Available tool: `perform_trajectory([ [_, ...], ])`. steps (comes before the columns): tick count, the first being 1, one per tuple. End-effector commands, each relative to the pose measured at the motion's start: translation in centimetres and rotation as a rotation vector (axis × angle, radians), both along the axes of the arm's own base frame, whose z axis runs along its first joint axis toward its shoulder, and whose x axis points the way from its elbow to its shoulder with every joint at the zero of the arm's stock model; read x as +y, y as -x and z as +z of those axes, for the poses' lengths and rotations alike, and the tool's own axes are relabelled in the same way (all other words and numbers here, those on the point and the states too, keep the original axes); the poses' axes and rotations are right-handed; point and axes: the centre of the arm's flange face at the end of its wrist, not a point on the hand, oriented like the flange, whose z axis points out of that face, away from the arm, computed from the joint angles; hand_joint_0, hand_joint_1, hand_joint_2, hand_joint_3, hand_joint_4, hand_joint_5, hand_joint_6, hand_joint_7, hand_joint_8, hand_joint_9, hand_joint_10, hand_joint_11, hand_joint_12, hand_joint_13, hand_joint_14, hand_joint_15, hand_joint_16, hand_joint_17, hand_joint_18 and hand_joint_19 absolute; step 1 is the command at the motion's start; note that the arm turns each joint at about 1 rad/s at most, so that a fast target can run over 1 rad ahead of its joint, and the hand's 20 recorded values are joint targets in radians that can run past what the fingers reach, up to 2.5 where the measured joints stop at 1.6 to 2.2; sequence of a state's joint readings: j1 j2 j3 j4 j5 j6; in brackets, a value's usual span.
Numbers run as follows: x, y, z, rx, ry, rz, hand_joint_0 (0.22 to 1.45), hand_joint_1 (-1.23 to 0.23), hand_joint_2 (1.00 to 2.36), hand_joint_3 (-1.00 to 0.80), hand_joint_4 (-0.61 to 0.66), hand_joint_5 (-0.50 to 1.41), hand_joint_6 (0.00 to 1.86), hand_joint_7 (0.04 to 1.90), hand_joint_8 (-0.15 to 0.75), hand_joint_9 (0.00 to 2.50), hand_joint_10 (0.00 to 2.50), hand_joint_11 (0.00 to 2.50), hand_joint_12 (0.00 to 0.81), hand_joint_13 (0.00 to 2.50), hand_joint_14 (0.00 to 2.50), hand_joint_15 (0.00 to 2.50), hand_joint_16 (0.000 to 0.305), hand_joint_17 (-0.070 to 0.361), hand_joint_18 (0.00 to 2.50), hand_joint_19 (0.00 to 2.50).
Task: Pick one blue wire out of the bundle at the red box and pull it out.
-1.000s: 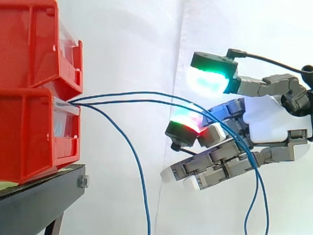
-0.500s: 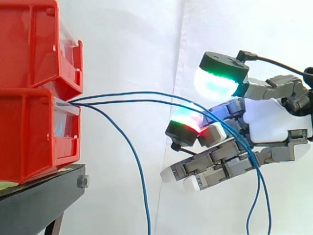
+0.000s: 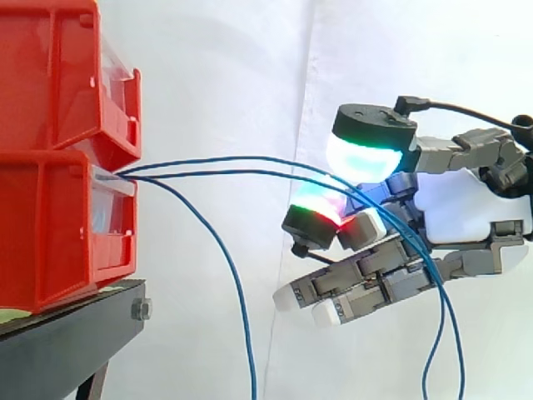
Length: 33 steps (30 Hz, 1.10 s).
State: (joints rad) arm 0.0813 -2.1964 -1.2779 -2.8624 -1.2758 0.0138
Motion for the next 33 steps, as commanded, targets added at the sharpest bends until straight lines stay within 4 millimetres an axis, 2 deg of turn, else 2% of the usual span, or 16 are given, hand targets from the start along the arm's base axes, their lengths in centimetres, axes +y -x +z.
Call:
perform_trajectory([
  [1, 0.01, -0.01, -0.02, 0.000, 0.000, 0.001, 0.57, -0.79, 1.02, -0.30, 0.21, -0.12, 0.85, 1.30, 0.312, 1.00, 0.03, 1.01, 0.407, 0.30, 0.00, 0.11, 0.061, 0.137, 0.25, 0.29],
  [13, 0.02, -0.01, -0.02, 0.001, 0.003, 0.002, 0.56, -0.77, 1.02, -0.28, 0.21, -0.11, 0.85, 1.32, 0.310, 1.02, 0.03, 1.01, 0.406, 0.31, 0.00, 0.11, 0.061, 0.138, 0.26, 0.29],
  [23, 0.02, -0.01, -0.02, 0.001, 0.003, 0.002, 0.56, -0.80, 1.02, -0.13, 0.15, -0.10, 0.86, 1.33, 0.311, 1.06, 0.03, 1.00, 0.405, 0.34, 0.01, 0.12, 0.061, 0.138, 0.28, 0.28],
  [33, 0.02, 0.01, 0.09, 0.000, 0.004, 0.002, 0.56, -0.82, 1.02, -0.11, 0.11, -0.09, 0.86, 1.32, 0.314, 1.07, 0.03, 0.96, 0.417, 0.36, 0.00, 0.12, 0.064, 0.145, 0.30, 0.26],
])
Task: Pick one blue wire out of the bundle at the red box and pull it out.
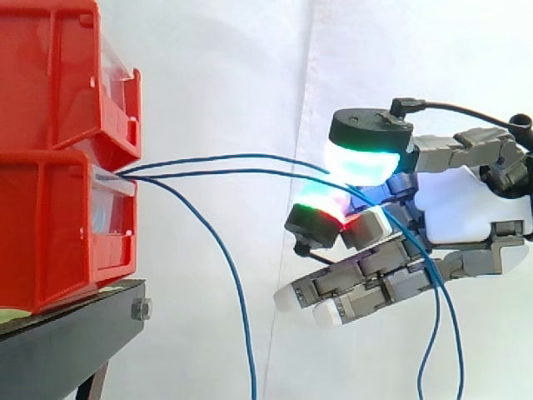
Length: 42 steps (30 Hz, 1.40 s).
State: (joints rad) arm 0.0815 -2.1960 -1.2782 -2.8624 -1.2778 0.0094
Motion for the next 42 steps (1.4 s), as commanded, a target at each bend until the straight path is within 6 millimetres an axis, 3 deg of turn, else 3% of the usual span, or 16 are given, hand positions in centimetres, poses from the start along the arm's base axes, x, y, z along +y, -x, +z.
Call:
perform_trajectory([
  [1, 0.0, 0.0, 0.0, 0.000, 0.000, 0.001, 0.56, -0.82, 1.02, -0.11, 0.11, -0.09, 0.86, 1.32, 0.316, 1.07, 0.03, 0.96, 0.417, 0.36, 0.00, 0.12, 0.064, 0.145, 0.30, 0.26],
  [8, 0.0, 0.0, 0.1, 0.000, 0.000, 0.000, 0.57, -0.82, 1.02, -0.10, 0.11, -0.09, 0.85, 1.34, 0.310, 1.05, 0.03, 0.93, 0.419, 0.35, 0.00, 0.11, 0.065, 0.146, 0.30, 0.25],
  [21, 0.4, 1.3, 2.0, 0.045, 0.007, 0.003, 0.57, -0.82, 1.02, -0.09, 0.11, -0.08, 0.85, 1.34, 0.318, 1.05, 0.02, 0.92, 0.423, 0.35, 0.00, 0.11, 0.066, 0.148, 0.31, 0.25],
  [26, 0.6, 2.7, 2.6, 0.094, 0.006, 0.012, 0.56, -0.82, 1.02, -0.09, 0.11, -0.08, 0.85, 1.35, 0.317, 1.05, 0.03, 0.91, 0.426, 0.35, 0.00, 0.12, 0.066, 0.149, 0.30, 0.25],
  [28, 1.1, 4.8, 2.8, 0.114, 0.009, 0.016, 0.57, -0.82, 1.02, -0.09, 0.11, -0.08, 0.85, 1.34, 0.319, 1.05, 0.03, 0.90, 0.426, 0.35, 0.00, 0.11, 0.066, 0.149, 0.31, 0.25],
  [31, 1.0, 5.4, 2.7, 0.100, 0.010, -0.014, 0.57, -0.82, 1.02, -0.09, 0.11, -0.08, 0.85, 1.34, 0.320, 1.04, 0.03, 0.90, 0.427, 0.35, 0.00, 0.11, 0.067, 0.150, 0.31, 0.24],
  [34, 1.1, 5.3, 2.8, 0.084, 0.011, -0.050, 0.57, -0.82, 1.02, -0.09, 0.10, -0.08, 0.85, 1.34, 0.313, 1.00, 0.02, 0.82, 0.425, 0.34, 0.00, 0.10, 0.067, 0.151, 0.30, 0.23],
  [38, 1.2, 5.1, 3.0, 0.066, 0.017, -0.052, 0.57, -0.83, 1.02, -0.09, 0.08, -0.08, 0.85, 1.32, 0.314, 0.87, 0.02, 0.52, 0.422, 0.30, 0.00, 0.04, 0.068, 0.152, 0.27, 0.20],
  [42, 1.5, 4.3, 3.6, -0.002, 0.028, -0.048, 0.57, -0.83, 1.02, -0.09, 0.08, -0.08, 0.85, 1.32, 0.312, 0.82, 0.02, 0.43, 0.423, 0.29, 0.00, 0.04, 0.068, 0.153, 0.25, 0.19],
])
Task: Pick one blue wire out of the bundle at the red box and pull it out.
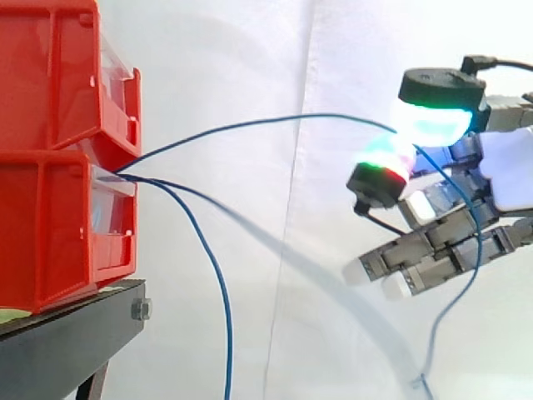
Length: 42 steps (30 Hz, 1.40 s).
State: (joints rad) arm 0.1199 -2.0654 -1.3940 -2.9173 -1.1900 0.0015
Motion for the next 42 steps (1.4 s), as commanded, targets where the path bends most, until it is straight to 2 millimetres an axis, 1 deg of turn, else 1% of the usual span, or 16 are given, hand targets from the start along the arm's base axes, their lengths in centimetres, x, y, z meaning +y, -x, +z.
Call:
perform_trajectory([
  [1, 0.23, -0.58, 0.54, -0.048, 0.013, 0.001, 0.57, -0.83, 1.02, -0.09, 0.08, -0.08, 0.85, 1.32, 0.311, 0.82, 0.02, 0.42, 0.424, 0.28, 0.00, 0.03, 0.068, 0.153, 0.25, 0.19],
  [11, 0.66, -0.71, 0.56, -0.043, 0.066, 0.011, 0.56, -0.83, 1.02, -0.09, 0.08, -0.08, 0.85, 1.33, 0.312, 0.86, 0.02, 0.50, 0.428, 0.29, 0.00, 0.05, 0.069, 0.154, 0.25, 0.20],
  [23, 0.89, -0.90, 0.71, -0.057, 0.075, 0.014, 0.57, -0.84, 1.01, -0.07, 0.08, -0.08, 0.85, 1.31, 0.318, 0.87, 0.02, 0.49, 0.443, 0.30, 0.00, 0.04, 0.072, 0.161, 0.28, 0.18],
  [28, 0.79, -0.91, 0.61, -0.055, 0.075, 0.012, 0.57, -0.85, 1.01, -0.08, 0.07, -0.08, 0.84, 1.30, 0.305, 0.87, 0.02, 0.48, 0.434, 0.30, 0.00, 0.05, 0.072, 0.162, 0.26, 0.17],
  [37, 0.89, -0.90, 0.71, -0.057, 0.075, 0.014, 0.58, -0.86, 1.01, -0.07, 0.06, -0.07, 0.84, 1.30, 0.291, 0.91, 0.02, 0.48, 0.419, 0.38, 0.00, 0.10, 0.070, 0.158, 0.28, 0.18],
  [42, 0.78, -0.90, 0.60, -0.054, 0.075, 0.012, 0.58, -0.86, 1.01, -0.07, 0.04, -0.07, 0.85, 1.26, 0.282, 0.91, 0.02, 0.49, 0.402, 0.41, 0.00, 0.12, 0.068, 0.153, 0.25, 0.16],
])
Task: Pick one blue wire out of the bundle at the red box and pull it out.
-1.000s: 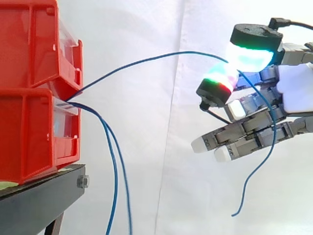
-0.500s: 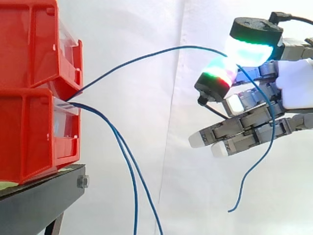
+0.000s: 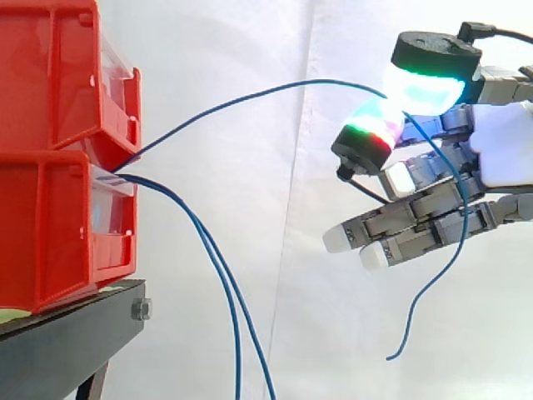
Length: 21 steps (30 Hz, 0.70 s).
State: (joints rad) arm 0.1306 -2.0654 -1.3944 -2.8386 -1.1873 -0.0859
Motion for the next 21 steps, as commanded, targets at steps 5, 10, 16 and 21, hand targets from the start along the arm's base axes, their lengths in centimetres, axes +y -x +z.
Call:
perform_trajectory([
  [5, -0.01, -0.02, -0.05, 0.000, 0.000, 0.000, 0.58, -0.86, 1.01, -0.08, 0.04, -0.07, 0.85, 1.24, 0.285, 0.90, 0.02, 0.48, 0.405, 0.42, 0.01, 0.14, 0.069, 0.155, 0.22, 0.14],
  [10, 0.09, -0.01, 0.05, -0.001, 0.000, 0.001, 0.58, -0.86, 1.01, -0.07, 0.03, -0.07, 0.85, 1.23, 0.282, 0.87, 0.01, 0.47, 0.405, 0.41, 0.01, 0.14, 0.069, 0.154, 0.20, 0.14],
  [16, -0.02, 0.02, 0.04, 0.000, 0.000, 0.000, 0.58, -0.86, 1.01, -0.08, 0.03, -0.07, 0.85, 1.22, 0.285, 0.87, 0.02, 0.48, 0.408, 0.41, 0.01, 0.14, 0.070, 0.157, 0.21, 0.15],
  [21, -0.02, 0.02, 0.04, 0.000, 0.000, 0.000, 0.58, -0.86, 1.01, -0.08, 0.03, -0.07, 0.85, 1.23, 0.289, 0.88, 0.01, 0.48, 0.412, 0.41, 0.00, 0.13, 0.070, 0.158, 0.23, 0.14],
])
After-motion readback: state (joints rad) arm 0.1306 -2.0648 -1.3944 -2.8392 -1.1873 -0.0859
